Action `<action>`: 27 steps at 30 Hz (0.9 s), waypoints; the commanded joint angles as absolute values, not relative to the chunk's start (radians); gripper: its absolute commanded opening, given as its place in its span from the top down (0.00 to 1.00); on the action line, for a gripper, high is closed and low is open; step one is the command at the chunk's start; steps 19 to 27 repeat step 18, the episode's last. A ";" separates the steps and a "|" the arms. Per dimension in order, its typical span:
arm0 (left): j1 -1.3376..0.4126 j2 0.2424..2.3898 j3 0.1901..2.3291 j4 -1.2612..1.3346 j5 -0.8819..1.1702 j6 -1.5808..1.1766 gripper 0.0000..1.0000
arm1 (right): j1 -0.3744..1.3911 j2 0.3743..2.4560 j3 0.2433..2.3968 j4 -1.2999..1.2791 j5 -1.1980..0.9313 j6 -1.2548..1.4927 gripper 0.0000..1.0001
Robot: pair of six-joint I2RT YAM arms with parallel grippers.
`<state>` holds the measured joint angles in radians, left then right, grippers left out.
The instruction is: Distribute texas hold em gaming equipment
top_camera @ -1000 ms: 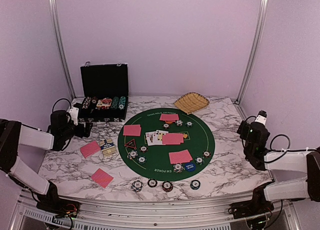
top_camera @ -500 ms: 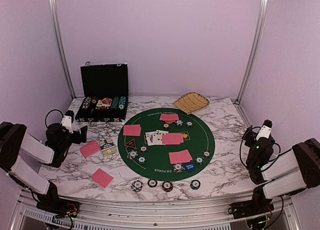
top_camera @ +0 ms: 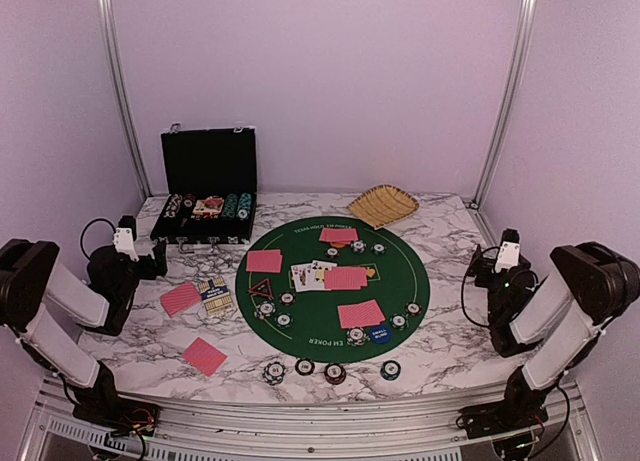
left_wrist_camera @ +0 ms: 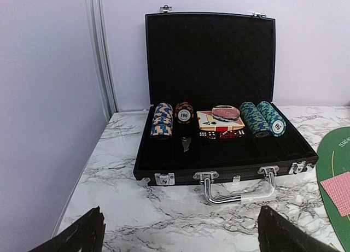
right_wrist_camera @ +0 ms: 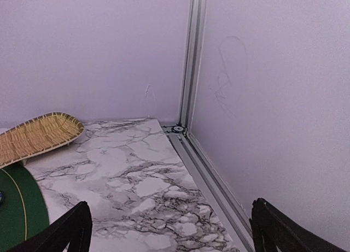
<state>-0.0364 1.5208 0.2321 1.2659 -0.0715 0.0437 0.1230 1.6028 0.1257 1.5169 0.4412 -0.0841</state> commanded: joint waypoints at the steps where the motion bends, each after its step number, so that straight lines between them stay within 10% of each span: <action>1: -0.029 1.525 0.243 1.258 -0.078 0.026 0.01 | 0.045 1.608 0.240 1.365 0.226 -0.071 0.01; 27: -0.029 1.529 0.249 1.252 -0.105 0.014 0.01 | 0.043 1.602 0.236 1.375 0.227 -0.074 0.01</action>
